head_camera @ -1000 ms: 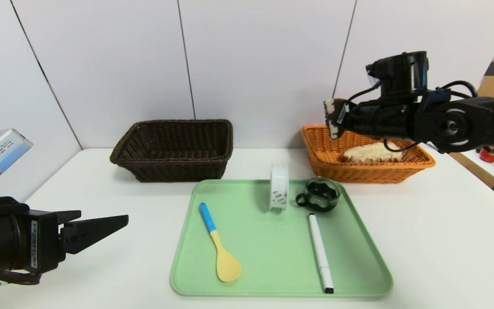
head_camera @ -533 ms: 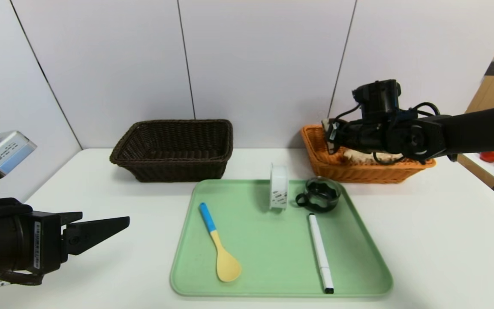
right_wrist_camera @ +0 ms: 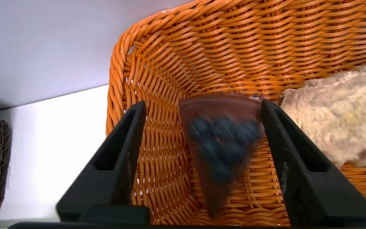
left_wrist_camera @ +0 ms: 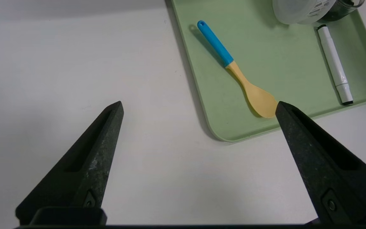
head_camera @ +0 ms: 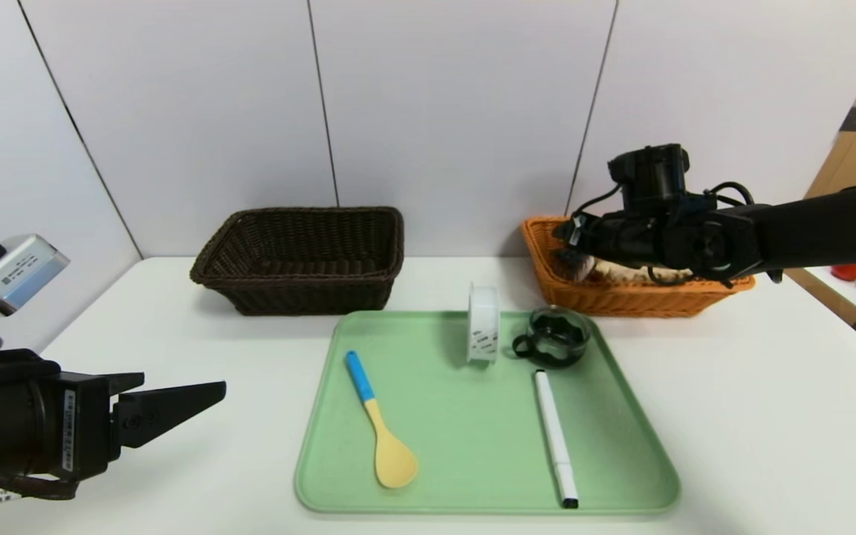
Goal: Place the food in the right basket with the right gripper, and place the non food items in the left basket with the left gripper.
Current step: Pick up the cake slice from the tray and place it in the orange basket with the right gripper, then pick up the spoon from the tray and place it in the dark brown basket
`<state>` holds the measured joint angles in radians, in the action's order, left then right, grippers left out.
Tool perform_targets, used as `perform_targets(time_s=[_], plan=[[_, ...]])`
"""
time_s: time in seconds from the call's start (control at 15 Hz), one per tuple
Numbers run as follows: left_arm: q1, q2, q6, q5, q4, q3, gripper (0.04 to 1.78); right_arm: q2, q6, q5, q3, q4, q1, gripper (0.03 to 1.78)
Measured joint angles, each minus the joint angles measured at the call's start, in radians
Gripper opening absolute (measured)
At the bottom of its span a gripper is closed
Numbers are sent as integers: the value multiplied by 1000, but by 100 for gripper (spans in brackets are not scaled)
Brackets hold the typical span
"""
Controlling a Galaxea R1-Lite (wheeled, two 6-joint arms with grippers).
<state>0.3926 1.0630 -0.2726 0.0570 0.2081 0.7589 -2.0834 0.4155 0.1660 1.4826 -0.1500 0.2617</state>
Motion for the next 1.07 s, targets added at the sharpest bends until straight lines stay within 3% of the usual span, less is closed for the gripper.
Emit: perform_targets(time_s=[0.47, 0.6, 0.73, 0.93, 1.07], plan=[[0, -3, 0, 0, -15, 6, 169, 53, -2, 129, 40, 13, 13, 154], [0, -2, -29, 13, -23, 19, 169, 103, -19, 141, 49, 80, 29, 158], [0, -1, -120, 41, -15, 43, 169, 164, -34, 137, 68, 262, 44, 161], [8, 1, -188, 57, 59, 109, 169, 259, -15, 110, 148, 629, 82, 164], [21, 6, -183, 49, 100, 145, 169, 320, 37, 10, 204, 890, 120, 166]])
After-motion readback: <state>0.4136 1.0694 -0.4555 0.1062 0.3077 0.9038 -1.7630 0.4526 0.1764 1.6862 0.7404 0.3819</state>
